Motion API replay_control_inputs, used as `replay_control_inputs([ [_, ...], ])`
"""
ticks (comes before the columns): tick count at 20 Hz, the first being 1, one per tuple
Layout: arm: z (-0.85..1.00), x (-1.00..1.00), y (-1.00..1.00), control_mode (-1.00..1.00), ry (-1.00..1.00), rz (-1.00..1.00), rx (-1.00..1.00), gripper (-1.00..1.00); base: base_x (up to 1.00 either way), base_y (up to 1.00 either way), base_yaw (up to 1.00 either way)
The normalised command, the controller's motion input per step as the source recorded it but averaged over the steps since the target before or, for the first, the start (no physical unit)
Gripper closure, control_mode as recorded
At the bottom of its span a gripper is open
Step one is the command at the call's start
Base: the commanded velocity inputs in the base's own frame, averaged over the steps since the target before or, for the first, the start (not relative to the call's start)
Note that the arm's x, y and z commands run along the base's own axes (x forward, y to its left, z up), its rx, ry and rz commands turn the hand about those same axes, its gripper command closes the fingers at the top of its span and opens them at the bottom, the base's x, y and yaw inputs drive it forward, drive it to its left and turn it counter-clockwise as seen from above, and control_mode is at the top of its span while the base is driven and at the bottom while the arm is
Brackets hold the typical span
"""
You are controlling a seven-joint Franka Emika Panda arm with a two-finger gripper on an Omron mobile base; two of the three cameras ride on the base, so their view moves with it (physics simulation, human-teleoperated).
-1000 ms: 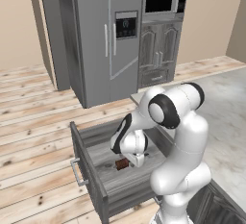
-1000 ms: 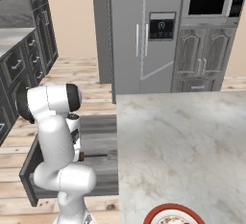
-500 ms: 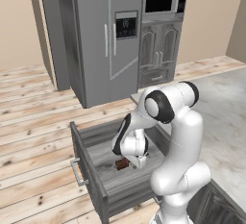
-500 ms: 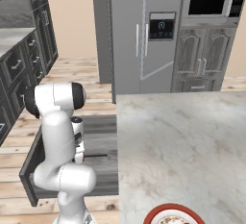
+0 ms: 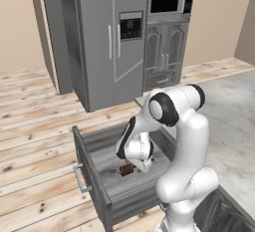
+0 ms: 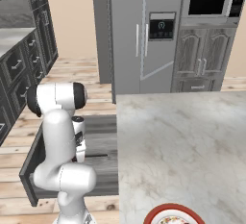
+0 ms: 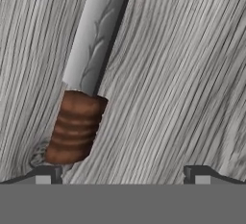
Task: Pick up the knife from the drawer and place it on the cutting board. Then place the meat from the plate to the cutting board.
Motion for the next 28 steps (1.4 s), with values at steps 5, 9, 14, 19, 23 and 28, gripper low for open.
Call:
replay_control_inputs([
  [5, 0.0, 0.08, 0.03, -1.0, 0.0, 0.0, 0.0, -1.0, 0.0, 0.0, 0.0],
  [9, -0.06, 0.17, 0.01, -1.0, 0.0, 0.0, 0.0, -1.0, 0.0, 0.0, 0.0],
  [14, -0.19, 0.13, 0.0, -1.0, 0.0, 0.0, 0.0, -1.0, 0.0, 0.0, 0.0],
  [19, -0.24, 0.11, 0.0, -1.0, 0.0, 0.0, 0.0, -1.0, 0.0, 0.0, 0.0],
  [23, -0.29, 0.14, 0.0, -1.0, 0.0, 0.0, 0.0, -1.0, 0.0, 0.0, 0.0],
  [28, -0.21, 0.2, 0.0, -1.0, 0.0, 0.0, 0.0, -1.0, 0.0, 0.0, 0.0],
])
